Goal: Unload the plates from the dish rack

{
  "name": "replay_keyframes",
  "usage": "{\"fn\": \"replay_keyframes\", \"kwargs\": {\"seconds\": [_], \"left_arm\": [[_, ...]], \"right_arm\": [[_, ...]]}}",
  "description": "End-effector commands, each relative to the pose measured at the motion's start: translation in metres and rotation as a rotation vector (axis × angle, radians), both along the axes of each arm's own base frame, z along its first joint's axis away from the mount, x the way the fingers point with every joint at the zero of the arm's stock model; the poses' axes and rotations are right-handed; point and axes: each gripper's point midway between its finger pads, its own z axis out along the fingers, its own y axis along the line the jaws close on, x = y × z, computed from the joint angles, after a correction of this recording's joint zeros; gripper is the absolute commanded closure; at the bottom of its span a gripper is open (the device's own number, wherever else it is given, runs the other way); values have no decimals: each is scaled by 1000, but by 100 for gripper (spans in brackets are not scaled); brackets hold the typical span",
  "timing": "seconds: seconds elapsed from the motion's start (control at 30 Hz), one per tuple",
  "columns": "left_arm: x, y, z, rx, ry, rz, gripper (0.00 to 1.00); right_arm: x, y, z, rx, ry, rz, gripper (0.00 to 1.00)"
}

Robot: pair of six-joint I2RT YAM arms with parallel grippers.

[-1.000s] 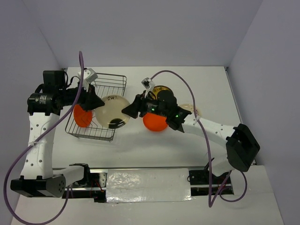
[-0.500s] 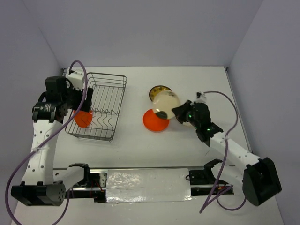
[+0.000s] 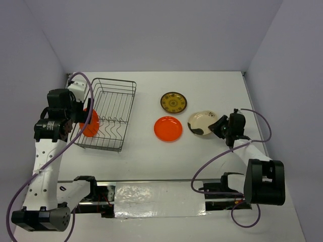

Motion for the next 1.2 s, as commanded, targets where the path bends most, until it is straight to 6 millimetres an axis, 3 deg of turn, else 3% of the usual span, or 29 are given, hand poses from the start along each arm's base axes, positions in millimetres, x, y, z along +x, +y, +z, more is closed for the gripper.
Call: {"fn": "replay_keyframes", "kwargs": {"seconds": [0.0, 0.07, 0.1, 0.13, 0.2, 0.27, 0.43, 0.6, 0.67, 0.77, 1.03, 1.13, 1.17], "left_arm": [[3, 7, 12, 39, -43, 18, 0], [2, 8, 9, 45, -31, 17, 1], [2, 9, 7, 49, -24, 17, 1], [2, 10, 6, 57, -22, 23, 1], [2, 13, 2, 68, -11, 30, 1], [3, 14, -2, 74, 3, 35, 0], [9, 20, -13, 81, 13, 69, 1], [22, 31, -29, 105, 35, 129, 2], [32, 35, -37, 106, 49, 143, 5], [45, 38, -54, 99, 75, 152, 19], [75, 46, -109, 108, 150, 172, 36], [77, 49, -119, 108, 167, 171, 56], [77, 49, -120, 103, 168, 166, 68]], "right_arm": [[12, 5, 20, -20, -70, 75, 42], [11, 2, 22, -41, -61, 71, 28], [7, 0, 19, -80, -38, 69, 5], [9, -3, 28, -110, -53, 58, 0], [-3, -4, 23, -187, 18, 79, 0], [1, -15, 35, -293, 38, 58, 0], [-11, -12, 42, -392, 131, 84, 0], [-20, 26, 89, -380, -70, 163, 0], [-25, 43, 98, -341, -109, 213, 0], [-31, 57, 108, -318, -148, 245, 0], [-42, 71, 124, -308, -199, 272, 0], [-48, 72, 134, -307, -227, 269, 0], [-49, 72, 136, -306, -233, 266, 0]]}}
